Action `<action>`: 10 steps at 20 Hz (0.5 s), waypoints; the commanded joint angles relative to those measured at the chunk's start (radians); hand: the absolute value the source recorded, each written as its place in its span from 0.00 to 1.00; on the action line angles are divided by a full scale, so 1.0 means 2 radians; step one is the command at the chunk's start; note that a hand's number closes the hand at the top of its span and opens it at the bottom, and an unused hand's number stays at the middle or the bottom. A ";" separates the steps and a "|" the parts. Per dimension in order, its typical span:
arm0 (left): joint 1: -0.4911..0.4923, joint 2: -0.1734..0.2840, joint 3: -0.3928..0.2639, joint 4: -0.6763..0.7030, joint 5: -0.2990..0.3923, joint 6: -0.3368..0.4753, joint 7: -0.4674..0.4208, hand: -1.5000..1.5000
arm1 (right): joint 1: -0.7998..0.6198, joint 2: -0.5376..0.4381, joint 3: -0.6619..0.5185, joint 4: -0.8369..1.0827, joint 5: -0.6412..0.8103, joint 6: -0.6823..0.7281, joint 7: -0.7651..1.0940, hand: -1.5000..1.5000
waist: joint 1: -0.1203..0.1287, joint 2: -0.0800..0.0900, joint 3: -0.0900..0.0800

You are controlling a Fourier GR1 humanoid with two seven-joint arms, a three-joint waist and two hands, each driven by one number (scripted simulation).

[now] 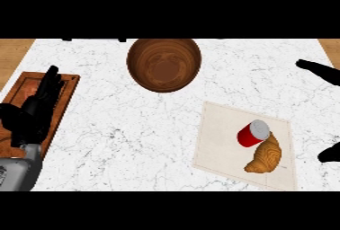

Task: Pick the can from the placemat and place it in the bowl

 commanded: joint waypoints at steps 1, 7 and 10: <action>0.000 -0.016 0.000 0.021 -0.005 -0.004 -0.024 0.50 | -0.066 0.005 0.050 0.051 0.003 0.067 0.037 0.00 | 0.002 0.002 0.000; 0.014 -0.002 0.030 0.018 0.001 -0.023 -0.025 0.50 | -0.090 0.069 0.092 0.089 0.023 0.118 0.043 0.00 | -0.010 -0.002 0.000; 0.049 -0.019 0.006 -0.028 -0.016 -0.003 -0.012 0.50 | -0.116 0.069 0.110 0.130 0.029 0.164 0.066 0.00 | -0.005 -0.002 0.000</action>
